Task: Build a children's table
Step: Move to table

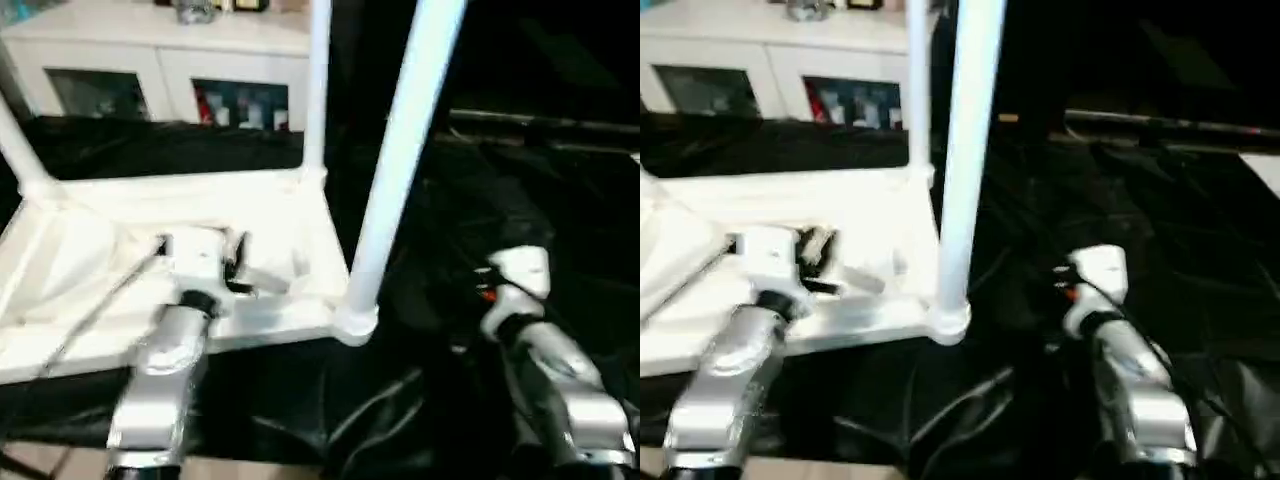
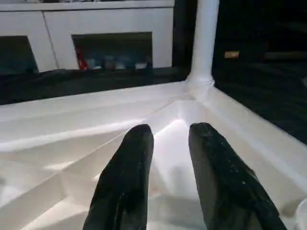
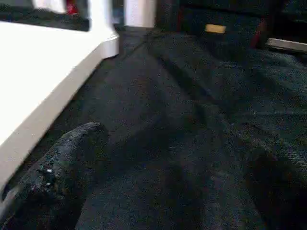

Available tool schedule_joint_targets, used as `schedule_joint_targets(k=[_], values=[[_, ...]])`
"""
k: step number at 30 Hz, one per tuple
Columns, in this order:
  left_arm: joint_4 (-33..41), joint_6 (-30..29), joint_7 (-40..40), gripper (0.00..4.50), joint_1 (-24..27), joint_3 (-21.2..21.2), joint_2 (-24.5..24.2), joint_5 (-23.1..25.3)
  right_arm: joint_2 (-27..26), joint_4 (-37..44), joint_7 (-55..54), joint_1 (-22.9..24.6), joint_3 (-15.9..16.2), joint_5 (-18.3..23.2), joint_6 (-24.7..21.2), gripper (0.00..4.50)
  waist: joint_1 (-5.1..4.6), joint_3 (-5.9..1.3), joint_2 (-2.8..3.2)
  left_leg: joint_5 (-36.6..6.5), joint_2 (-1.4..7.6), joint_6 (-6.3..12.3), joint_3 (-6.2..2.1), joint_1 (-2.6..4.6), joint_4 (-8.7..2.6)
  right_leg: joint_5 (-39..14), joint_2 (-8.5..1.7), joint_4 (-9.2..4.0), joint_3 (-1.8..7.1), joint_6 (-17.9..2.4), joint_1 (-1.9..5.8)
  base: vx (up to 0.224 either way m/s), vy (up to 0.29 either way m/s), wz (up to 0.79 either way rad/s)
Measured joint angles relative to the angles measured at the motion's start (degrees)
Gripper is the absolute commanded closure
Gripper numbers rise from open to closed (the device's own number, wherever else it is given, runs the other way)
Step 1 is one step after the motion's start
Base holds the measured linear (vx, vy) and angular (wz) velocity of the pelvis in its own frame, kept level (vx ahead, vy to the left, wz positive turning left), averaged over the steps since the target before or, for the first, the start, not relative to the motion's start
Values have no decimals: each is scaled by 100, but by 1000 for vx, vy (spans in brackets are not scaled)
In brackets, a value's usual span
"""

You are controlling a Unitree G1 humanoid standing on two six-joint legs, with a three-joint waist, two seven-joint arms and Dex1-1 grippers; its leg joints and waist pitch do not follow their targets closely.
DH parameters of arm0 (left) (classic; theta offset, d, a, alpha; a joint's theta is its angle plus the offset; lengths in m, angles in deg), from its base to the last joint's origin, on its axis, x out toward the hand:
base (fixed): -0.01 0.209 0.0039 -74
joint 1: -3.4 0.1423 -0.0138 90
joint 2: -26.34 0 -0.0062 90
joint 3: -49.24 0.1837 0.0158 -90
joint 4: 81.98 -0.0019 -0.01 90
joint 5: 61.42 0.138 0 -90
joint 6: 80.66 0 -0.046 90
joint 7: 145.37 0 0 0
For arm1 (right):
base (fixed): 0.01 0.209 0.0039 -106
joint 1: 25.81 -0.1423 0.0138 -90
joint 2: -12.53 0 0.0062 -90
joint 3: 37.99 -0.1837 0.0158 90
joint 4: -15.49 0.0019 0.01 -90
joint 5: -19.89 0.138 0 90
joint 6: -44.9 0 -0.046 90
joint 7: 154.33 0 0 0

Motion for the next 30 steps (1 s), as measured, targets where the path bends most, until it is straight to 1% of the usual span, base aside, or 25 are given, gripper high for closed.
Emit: schedule_joint_targets(k=[1, 2, 3, 4, 5, 6, 7, 9, 11, 13, 14, 16, 18, 20, 21, 23, 25, 28, 29, 30], values=[[-5, 9, -198, 301, 9, 58, -100, -30, 39, 0, 147, -4, 56, 66, 7, 1, -2, 7, -15, 1, 10, 3, 21, -3, -7, 24, -2, -36, -1, 2, 8, 0, 0, 0], [-11, 12, -400, 284, 4, 109, -213, -106, 94, 0, 263, -8, 103, 103, 11, 0, 6, 13, -23, 5, 15, 10, 33, -1, -6, 27, -8, -38, -2, -1, 10, 0, 0, 0], [-39, -35, -1006, 274, -20, 248, -432, -408, 250, 0, 527, -20, 169, 172, 12, 0, 28, 22, -40, 11, 20, 16, 55, 15, -6, 30, -17, -45, 1, -6, 18, 0, 0, 0], [-58, -75, -1380, 267, -25, 354, -534, -574, 323, 0, 657, -48, 167, 184, 31, 0, 32, 24, -42, 11, 39, 11, 92, 25, -6, 40, -18, -63, 10, -21, 28, 0, 0, 0], [-108, -138, -1810, 267, -80, 514, -694, -699, 421, -2, 811, -64, 202, 185, 47, 0, 38, 27, -46, 19, 56, 8, 124, 23, -6, 44, -20, -67, 13, -26, 31, 0, 0, 0], [-156, -166, -2186, 267, -150, 758, -916, -748, 507, -12, 943, -99, 235, 184, 50, 0, 38, 31, -49, 31, 76, 8, 164, 23, -6, 44, -22, -69, 20, -27, 32, 0, 0, 0], [-302, -184, -2723, 260, -307, 1083, -1163, -757, 670, -58, 1162, -186, 306, 180, 55, 0, 37, 35, -48, 43, 96, 12, 206, 23, -6, 46, -26, -69, 26, -25, 33, 0, 0, 0], [-558, -243, -3269, 228, -562, 1362, -1356, -743, 846, -149, 1414, -313, 332, 178, 80, 0, 28, 37, -48, 45, 109, 9, 232, 22, -6, 53, -27, -74, 31, -24, 32, 0, 0, 0], [-797, -286, -3623, 222, -784, 1464, -1426, -727, 968, -188, 1636, -340, 338, 181, 103, 0, 7, 42, -59, 52, 126, 0, 247, 23, -6, 71, -27, -74, 25, -15, 33, 0, 0, 0], [-1113, -358, -4155, 219, -1156, 1681, -1635, -723, 1154, -219, 1969, -343, 439, 223, 103, 0, 4, 54, -71, 62, 142, -16, 252, 21, -10, 80, -21, -71, 18, -4, 27, 0, 0, 0], [-1216, -375, -4380, 184, -1301, 1742, -1737, -723, 1220, -222, 2113, -342, 476, 261, 103, 0, 1, 55, -74, 68, 148, -25, 255, 23, -19, 82, -19, -71, 15, -7, 27, 0, 0, 0], [-1526, -389, -4839, 177, -1664, 1937, -1924, -696, 1388, -226, 2430, -322, 531, 330, 103, 0, -8, 56, -75, 75, 152, -36, 260, 18, -42, 79, -15, -69, 13, -2, 27, 0, 0, 0], [-1972, -365, -5141, 177, -2050, 2141, -2036, -616, 1522, -214, 2695, -315, 593, 367, 103, 0, -4, 57, -76, 92, 154, -41, 261, 20, -67, 78, -13, -73, 8, -2, 22, 0, 0, 0], [-2348, -327, -5318, 197, -2343, 2191, -2069, -527, 1593, -184, 2900, -274, 661, 394, 103, 0, -12, 57, -76, 96, 156, -40, 268, 20, -88, 75, -12, -79, 7, -6, 19, 0, 0, 0], [-2461, -321, -5379, 197, -2416, 2203, -2071, -481, 1595, -184, 2957, -262, 699, 395, 103, 0, -16, 57, -76, 97, 157, -38, 270, 20, -93, 74, -12, -81, 7, -9, 18, 0, 0, 0], [-2709, -318, -5565, 214, -2527, 2291, -2089, -439, 1596, -183, 3057, -245, 766, 401, 103, 0, -19, 59, -72, 112, 158, -13, 273, 17, -100, 71, -12, -86, 5, -13, 13, 0, 0, 0], [-2809, -351, -5752, 223, -2540, 2376, -2143, -439, 1630, -181, 3112, -218, 782, 402, 103, 0, -7, 62, -66, 111, 158, -13, 273, 19, -100, 72, -12, -93, 3, -13, 12, 0, 0, 0], [-2887, -420, -5797, 252, -2568, 2390, -2160, -439, 1676, -143, 3183, -146, 802, 407, 102, 0, 13, 65, -63, 110, 159, -15, 274, 21, -100, 73, -13, -100, 2, -16, 13, 0, 0, 0], [-2918, -418, -5810, 252, -2594, 2405, -2163, -438, 1685, -122, 3202, -124, 806, 409, 102, 0, 19, 65, -62, 110, 159, -16, 274, 22, -100, 74, -13, -101, 2, -17, 13, 0, 0, 0], [-2978, -416, -5846, 267, -2639, 2422, -2172, -438, 1700, -105, 3252, -92, 827, 413, 102, 0, 31, 66, -61, 105, 159, -24, 274, 24, -100, 74, -13, -101, 2, -18, 15, 0, 0, 0]])
